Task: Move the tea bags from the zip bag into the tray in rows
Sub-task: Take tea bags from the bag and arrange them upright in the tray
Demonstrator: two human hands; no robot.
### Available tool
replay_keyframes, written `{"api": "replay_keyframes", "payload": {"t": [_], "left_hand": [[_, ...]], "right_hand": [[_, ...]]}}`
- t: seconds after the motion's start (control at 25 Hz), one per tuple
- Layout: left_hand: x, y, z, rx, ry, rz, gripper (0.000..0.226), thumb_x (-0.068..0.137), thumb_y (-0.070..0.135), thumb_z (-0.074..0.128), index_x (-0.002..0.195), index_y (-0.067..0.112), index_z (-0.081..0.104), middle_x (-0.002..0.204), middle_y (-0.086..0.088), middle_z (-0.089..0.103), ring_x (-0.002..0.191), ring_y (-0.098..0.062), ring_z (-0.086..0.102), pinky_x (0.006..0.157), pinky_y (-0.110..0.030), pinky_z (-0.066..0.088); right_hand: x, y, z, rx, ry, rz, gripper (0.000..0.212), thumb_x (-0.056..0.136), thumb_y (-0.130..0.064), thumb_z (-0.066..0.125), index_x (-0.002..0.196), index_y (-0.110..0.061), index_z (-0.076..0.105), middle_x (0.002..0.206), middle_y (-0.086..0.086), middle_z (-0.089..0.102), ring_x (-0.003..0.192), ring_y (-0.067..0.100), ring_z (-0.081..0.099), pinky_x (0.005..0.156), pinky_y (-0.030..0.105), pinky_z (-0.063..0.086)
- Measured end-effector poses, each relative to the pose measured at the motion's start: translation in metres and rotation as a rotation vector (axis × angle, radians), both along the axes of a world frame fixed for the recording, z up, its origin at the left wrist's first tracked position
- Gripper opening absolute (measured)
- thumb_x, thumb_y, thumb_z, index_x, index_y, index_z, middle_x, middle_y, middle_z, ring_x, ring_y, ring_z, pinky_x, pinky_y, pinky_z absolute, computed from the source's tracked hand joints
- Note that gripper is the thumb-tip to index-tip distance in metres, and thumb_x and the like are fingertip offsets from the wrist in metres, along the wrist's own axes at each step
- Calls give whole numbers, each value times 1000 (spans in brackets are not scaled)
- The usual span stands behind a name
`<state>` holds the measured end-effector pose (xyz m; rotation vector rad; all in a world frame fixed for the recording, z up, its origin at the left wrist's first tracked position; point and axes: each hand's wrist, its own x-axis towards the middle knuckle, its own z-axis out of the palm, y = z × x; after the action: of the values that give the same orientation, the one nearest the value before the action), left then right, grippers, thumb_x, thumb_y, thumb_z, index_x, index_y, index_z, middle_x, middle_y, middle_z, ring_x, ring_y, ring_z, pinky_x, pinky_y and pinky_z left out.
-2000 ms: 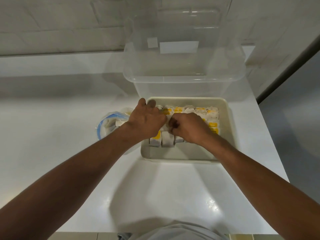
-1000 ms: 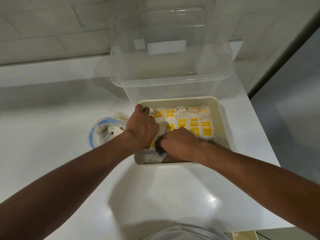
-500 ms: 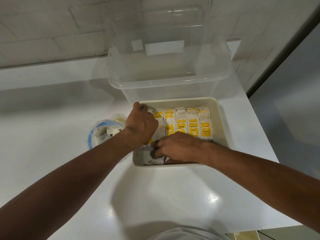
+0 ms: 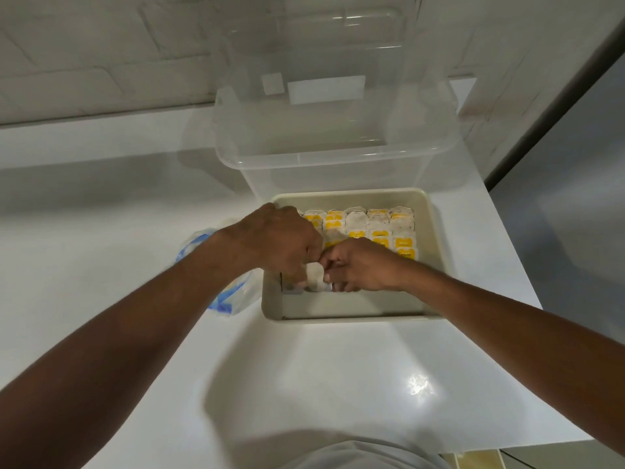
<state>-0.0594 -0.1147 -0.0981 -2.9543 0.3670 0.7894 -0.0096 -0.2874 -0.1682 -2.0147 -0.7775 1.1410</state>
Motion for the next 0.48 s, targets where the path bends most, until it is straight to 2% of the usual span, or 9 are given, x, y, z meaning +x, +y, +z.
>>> {"api": "replay_keyframes", "payload": {"t": [0.08, 0.16, 0.24, 0.28, 0.36, 0.44, 0.48], "left_hand": [[1, -6, -9, 31, -65, -45, 37, 75, 60, 69, 100, 32, 66, 94, 16, 62, 96, -12, 46, 80, -30, 34], [3, -5, -17, 24, -125, -38, 28, 81, 54, 67, 88, 27, 65, 83, 14, 58, 96, -14, 52, 79, -29, 33], [5, -2, -21, -1, -132, -11, 23, 82, 51, 67, 80, 30, 57, 77, 14, 53, 92, -13, 50, 77, -28, 30], [7, -2, -22, 15, -132, -16, 21, 81, 51, 67, 79, 33, 57, 79, 13, 56, 91, -13, 50, 78, -28, 32], [9, -4, -24, 58, -131, -31, 18, 80, 52, 67, 79, 35, 62, 85, 12, 64, 94, -14, 56, 83, -30, 40], [12, -7, -28, 78, -91, -46, 16, 81, 49, 65, 86, 34, 69, 87, 11, 66, 95, -15, 59, 88, -34, 44], [14, -9, -29, 85, -68, -47, 17, 84, 46, 64, 91, 33, 72, 88, 10, 66, 96, -16, 61, 87, -34, 43]], "right_hand": [[1, -1, 0, 5, 85, -78, 18, 93, -8, 61, 87, -24, 66, 89, 16, 70, 75, 18, 66, 69, 29, 54], [0, -2, 0, -2, 110, -121, 16, 93, -6, 60, 91, -21, 66, 83, 11, 68, 76, 19, 66, 75, 34, 57], [0, -5, 2, -31, 92, -116, 13, 90, -10, 63, 96, -21, 66, 80, 1, 69, 77, 16, 67, 77, 35, 57], [0, -6, 5, -66, 9, -70, 13, 86, -15, 67, 96, -25, 65, 78, -7, 69, 77, 13, 68, 74, 33, 56], [-2, -3, 11, -178, -232, 18, 22, 72, -39, 77, 89, -33, 63, 75, -18, 67, 77, 8, 65, 68, 27, 50], [-6, 2, 14, -270, -373, 9, 36, 62, -61, 78, 79, -35, 60, 76, -17, 64, 77, 7, 61, 66, 27, 47], [-9, 6, 12, -298, -419, -5, 37, 63, -64, 77, 76, -34, 59, 76, -15, 63, 77, 9, 60, 65, 27, 45]]}}
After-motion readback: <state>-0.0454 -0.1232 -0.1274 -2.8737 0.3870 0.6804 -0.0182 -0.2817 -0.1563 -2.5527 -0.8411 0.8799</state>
